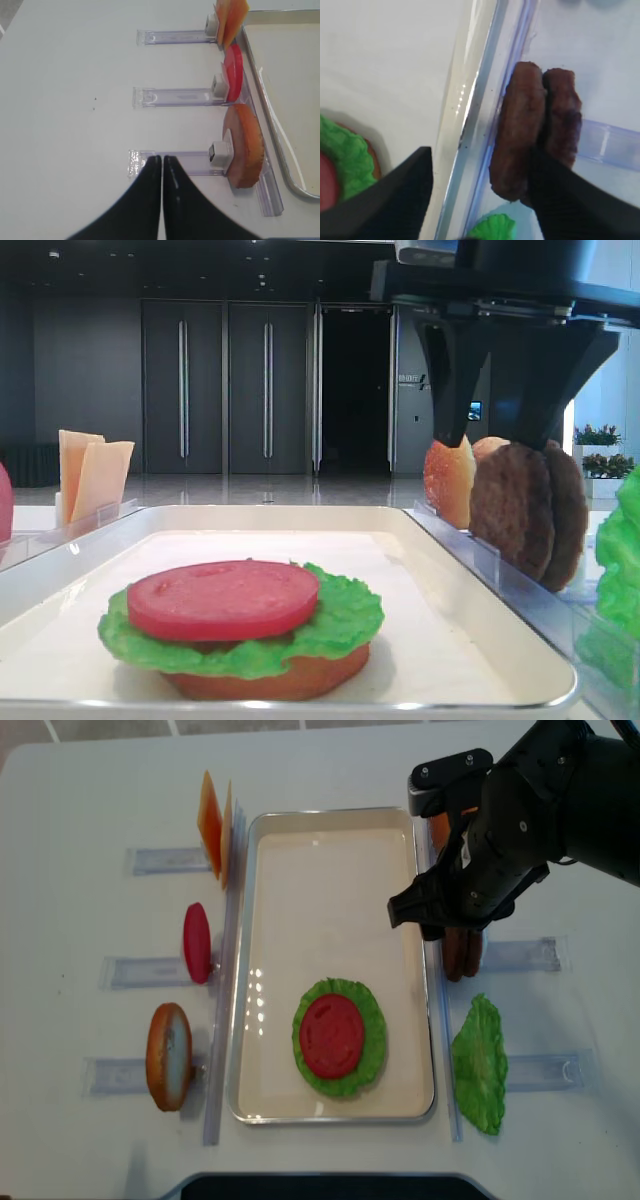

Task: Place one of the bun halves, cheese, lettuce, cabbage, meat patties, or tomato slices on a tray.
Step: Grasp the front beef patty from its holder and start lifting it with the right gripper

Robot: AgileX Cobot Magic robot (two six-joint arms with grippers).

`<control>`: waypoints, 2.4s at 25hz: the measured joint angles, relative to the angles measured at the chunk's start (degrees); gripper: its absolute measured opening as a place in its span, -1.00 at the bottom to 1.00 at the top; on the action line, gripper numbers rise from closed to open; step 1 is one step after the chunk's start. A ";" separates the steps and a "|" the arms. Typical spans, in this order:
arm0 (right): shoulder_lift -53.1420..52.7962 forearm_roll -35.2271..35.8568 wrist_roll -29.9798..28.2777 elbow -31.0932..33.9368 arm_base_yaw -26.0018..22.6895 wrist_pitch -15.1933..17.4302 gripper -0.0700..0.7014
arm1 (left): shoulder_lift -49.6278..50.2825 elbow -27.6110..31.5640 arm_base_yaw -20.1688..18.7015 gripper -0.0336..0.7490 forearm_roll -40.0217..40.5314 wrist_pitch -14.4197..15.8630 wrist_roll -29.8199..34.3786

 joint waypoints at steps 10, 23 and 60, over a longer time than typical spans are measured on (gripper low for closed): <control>0.00 -0.06 0.00 -0.65 -0.26 2.47 0.30 | 0.00 0.00 0.00 -0.91 0.05 0.00 0.00; 0.00 0.94 -0.11 -2.37 -0.26 4.72 0.30 | 0.00 0.00 0.00 -0.91 0.05 0.00 0.00; 8.26 -1.82 -0.61 -2.37 1.46 -0.21 0.02 | 0.00 0.00 0.00 -0.91 0.05 0.00 0.00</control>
